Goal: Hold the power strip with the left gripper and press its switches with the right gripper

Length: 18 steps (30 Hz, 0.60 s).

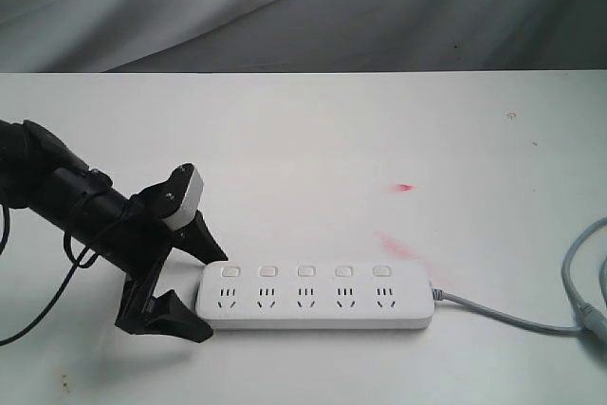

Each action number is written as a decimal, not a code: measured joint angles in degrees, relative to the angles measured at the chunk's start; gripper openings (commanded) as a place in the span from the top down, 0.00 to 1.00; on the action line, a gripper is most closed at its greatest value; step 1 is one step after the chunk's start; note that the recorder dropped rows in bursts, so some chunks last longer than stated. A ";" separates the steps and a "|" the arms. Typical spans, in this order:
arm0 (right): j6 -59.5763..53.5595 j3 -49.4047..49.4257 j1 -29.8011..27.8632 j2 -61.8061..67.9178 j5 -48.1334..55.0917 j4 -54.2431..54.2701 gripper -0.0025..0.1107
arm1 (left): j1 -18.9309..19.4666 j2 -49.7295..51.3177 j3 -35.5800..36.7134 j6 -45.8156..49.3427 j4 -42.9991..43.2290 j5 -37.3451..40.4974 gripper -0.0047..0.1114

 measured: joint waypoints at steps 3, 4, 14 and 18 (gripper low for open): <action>0.00 0.00 0.00 0.00 0.00 0.00 0.98 | 0.00 -1.15 0.00 -2.18 0.20 0.00 0.16; 0.00 0.00 0.00 0.00 0.00 0.00 0.98 | 0.00 -1.84 0.00 -2.81 0.20 0.00 0.16; 0.00 0.00 0.00 0.00 0.00 0.00 0.98 | 0.00 -19.18 0.00 -5.60 -1.26 -0.02 0.24; 0.00 0.00 0.00 0.00 0.00 0.00 0.98 | 0.00 -28.18 0.00 -5.60 -4.68 -1.58 0.50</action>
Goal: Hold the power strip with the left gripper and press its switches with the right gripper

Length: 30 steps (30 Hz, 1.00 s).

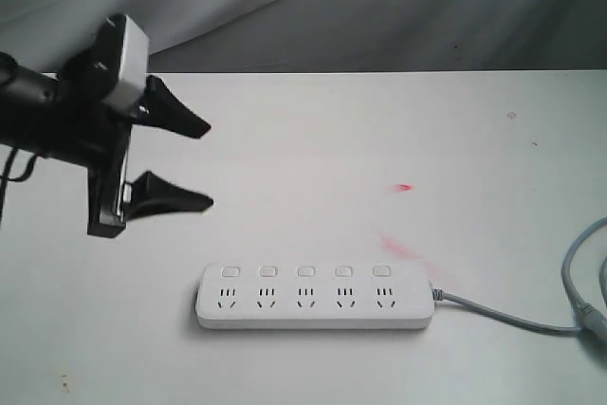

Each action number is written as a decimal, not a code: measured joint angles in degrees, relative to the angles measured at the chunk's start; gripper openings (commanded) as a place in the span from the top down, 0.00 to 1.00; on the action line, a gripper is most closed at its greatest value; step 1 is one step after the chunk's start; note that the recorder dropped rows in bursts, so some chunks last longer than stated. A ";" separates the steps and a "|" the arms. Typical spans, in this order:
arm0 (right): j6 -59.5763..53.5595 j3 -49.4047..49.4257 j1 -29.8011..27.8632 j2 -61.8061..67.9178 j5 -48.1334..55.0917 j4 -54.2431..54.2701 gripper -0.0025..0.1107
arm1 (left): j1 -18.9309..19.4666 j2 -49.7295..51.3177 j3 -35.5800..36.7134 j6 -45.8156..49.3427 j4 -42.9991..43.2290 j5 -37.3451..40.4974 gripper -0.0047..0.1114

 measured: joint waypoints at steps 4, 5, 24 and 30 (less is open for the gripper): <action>0.00 0.00 0.00 0.00 0.00 0.00 0.98 | 0.00 -8.76 0.00 0.47 -3.15 -1.12 0.80; 0.00 0.00 0.00 0.00 0.00 0.00 0.98 | 0.00 -10.36 0.00 0.58 -3.42 -1.27 0.87; 0.00 0.00 0.00 0.00 0.00 0.00 0.98 | 0.00 -36.06 0.00 -53.23 -3.01 -18.67 0.95; 0.00 0.00 0.00 0.00 0.00 0.00 0.98 | 0.00 -43.55 0.00 -57.02 -3.59 -22.96 0.95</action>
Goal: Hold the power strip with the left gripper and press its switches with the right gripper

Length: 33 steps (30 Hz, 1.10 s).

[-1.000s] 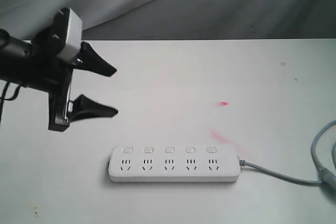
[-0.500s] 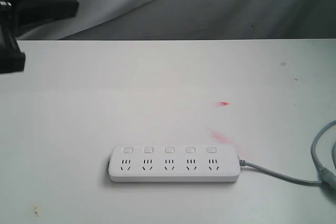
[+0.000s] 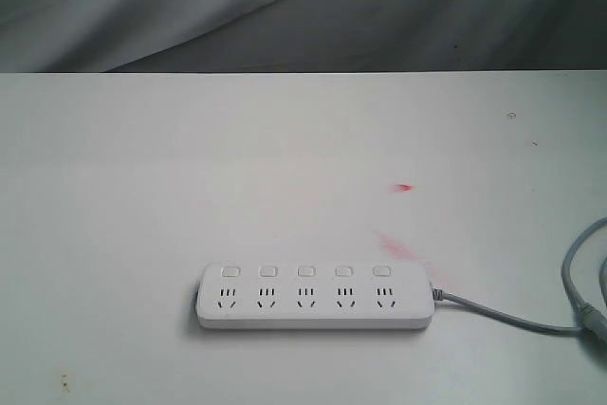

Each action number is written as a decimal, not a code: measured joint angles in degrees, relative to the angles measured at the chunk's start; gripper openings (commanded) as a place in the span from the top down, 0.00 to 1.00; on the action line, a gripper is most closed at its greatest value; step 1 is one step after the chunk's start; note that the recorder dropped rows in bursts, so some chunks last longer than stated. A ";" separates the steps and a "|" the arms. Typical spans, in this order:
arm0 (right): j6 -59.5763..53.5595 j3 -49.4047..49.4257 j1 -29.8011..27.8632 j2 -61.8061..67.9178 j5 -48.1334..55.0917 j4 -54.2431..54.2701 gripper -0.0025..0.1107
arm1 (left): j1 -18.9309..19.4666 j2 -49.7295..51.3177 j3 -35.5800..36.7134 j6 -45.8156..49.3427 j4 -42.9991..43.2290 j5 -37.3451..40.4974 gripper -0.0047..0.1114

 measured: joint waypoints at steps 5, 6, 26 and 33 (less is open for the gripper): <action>0.00 0.00 0.00 0.00 0.00 0.00 0.98 | 0.00 -6.03 0.00 -3.31 -1.26 -3.49 0.95; 0.00 0.00 0.00 0.00 0.00 0.00 0.98 | 0.00 -7.29 0.00 -5.24 -1.91 -4.45 0.95; 0.00 0.00 0.00 0.00 0.00 0.00 0.98 | 0.00 -18.52 0.00 -7.33 11.62 -19.48 0.95; 0.00 0.00 0.00 0.00 0.00 0.00 0.98 | 0.00 -18.61 0.00 -17.03 4.34 -18.46 0.95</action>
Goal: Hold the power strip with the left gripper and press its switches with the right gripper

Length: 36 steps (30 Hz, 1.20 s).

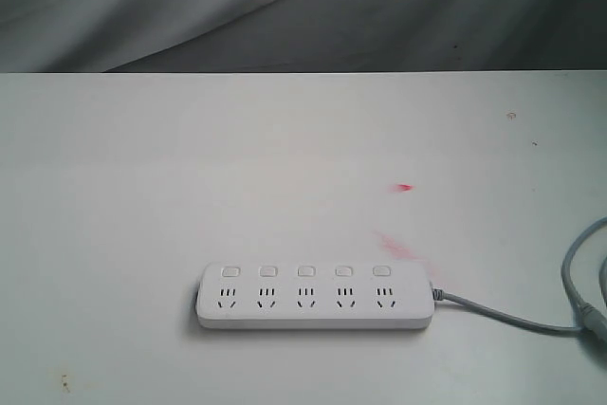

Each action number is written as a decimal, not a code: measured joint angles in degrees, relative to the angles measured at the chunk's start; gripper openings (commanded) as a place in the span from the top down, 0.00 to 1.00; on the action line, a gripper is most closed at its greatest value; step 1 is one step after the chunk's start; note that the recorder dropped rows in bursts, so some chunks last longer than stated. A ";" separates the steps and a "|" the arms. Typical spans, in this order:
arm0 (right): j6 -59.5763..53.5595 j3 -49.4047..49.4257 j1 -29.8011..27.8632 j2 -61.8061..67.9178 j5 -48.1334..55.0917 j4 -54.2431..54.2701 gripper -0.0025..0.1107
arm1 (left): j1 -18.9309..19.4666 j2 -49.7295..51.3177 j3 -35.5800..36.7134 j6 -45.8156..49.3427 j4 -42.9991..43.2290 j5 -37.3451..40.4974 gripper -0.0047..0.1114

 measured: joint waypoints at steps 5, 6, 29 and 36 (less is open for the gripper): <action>0.00 0.00 0.00 0.00 0.00 0.00 0.98 | 0.00 0.00 0.00 -2.44 -7.02 2.80 0.95; 0.00 0.00 0.00 0.00 0.00 0.00 0.98 | 0.00 0.00 0.00 -3.02 -8.65 5.01 0.95; 0.00 0.00 0.00 0.00 0.00 0.00 0.98 | 0.00 0.00 0.00 -23.68 59.02 1.46 0.95; 0.00 0.00 0.00 0.00 0.00 0.00 0.98 | 0.00 0.00 0.00 -39.44 59.41 5.80 0.95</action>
